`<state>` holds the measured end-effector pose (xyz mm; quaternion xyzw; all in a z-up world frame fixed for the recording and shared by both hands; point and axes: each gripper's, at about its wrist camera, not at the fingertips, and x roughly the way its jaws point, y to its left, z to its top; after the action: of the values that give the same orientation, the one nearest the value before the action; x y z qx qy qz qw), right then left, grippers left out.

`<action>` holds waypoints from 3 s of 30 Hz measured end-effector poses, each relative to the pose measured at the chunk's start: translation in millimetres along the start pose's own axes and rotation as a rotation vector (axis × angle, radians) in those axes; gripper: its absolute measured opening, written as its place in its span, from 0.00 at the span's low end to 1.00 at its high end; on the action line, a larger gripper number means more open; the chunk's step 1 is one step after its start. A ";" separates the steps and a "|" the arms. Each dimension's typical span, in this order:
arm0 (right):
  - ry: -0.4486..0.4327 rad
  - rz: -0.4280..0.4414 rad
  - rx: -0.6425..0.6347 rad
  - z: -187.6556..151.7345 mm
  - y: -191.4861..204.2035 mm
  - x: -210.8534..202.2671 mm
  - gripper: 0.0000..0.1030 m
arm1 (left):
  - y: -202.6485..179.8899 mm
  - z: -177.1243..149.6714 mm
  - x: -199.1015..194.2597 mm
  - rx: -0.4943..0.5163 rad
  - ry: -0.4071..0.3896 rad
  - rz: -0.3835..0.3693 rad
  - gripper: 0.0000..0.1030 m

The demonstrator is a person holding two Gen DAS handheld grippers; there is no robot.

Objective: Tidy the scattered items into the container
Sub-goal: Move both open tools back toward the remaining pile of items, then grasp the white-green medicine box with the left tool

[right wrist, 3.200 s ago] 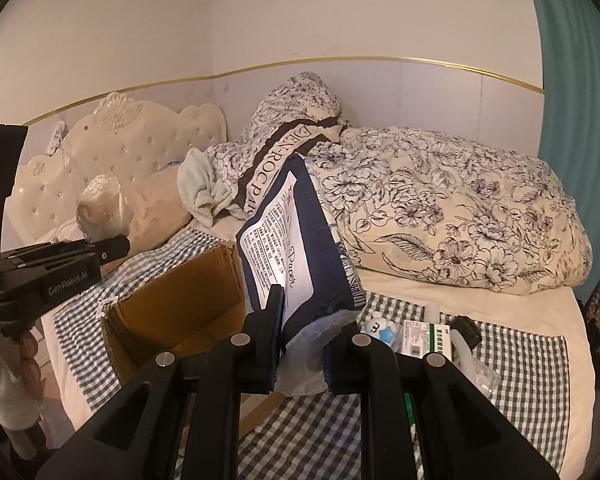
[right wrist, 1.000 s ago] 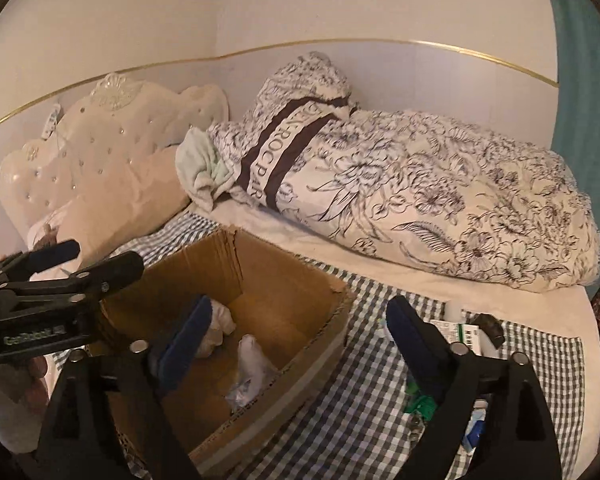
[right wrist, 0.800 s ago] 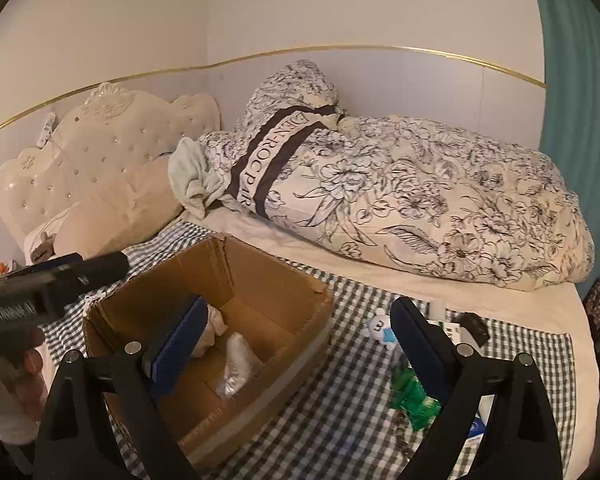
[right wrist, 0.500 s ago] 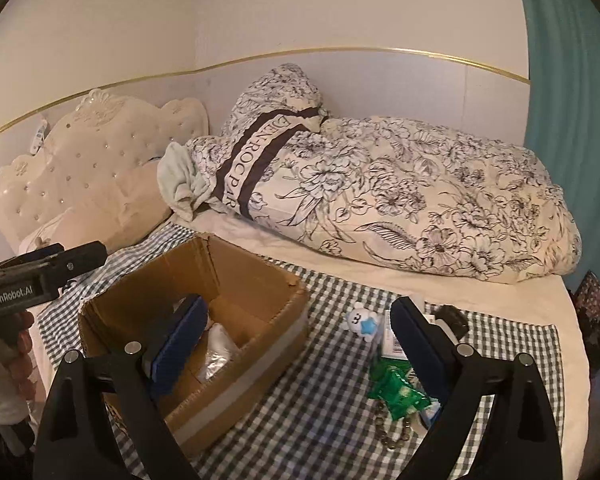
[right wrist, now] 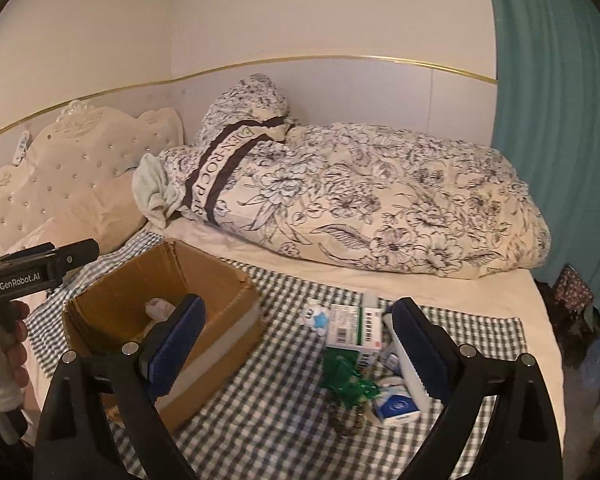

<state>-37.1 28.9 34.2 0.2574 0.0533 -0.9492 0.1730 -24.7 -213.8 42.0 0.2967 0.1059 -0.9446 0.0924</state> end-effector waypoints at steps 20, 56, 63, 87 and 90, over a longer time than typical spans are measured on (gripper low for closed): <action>0.027 -0.161 0.087 -29.6 -98.0 -34.0 0.95 | -88.6 -13.0 21.0 0.066 0.044 -0.138 1.00; 0.256 -0.105 0.112 -115.6 -142.2 45.6 0.95 | -206.7 -61.0 112.9 0.259 0.105 -0.129 1.00; 0.279 -0.082 0.116 -124.7 -143.3 65.5 0.93 | -222.3 -70.4 137.6 0.281 0.133 -0.106 1.00; 0.332 -0.032 0.084 -143.3 -150.4 123.3 0.80 | -260.3 -107.9 229.3 0.291 0.252 -0.085 1.00; 0.333 -0.023 0.082 -143.5 -150.3 130.2 0.80 | -257.8 -106.6 237.5 0.264 0.264 -0.083 1.00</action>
<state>-128.2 157.5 -153.6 0.4176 0.0452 -0.8966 0.1403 -219.8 34.4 -143.8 0.4229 0.0046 -0.9061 -0.0012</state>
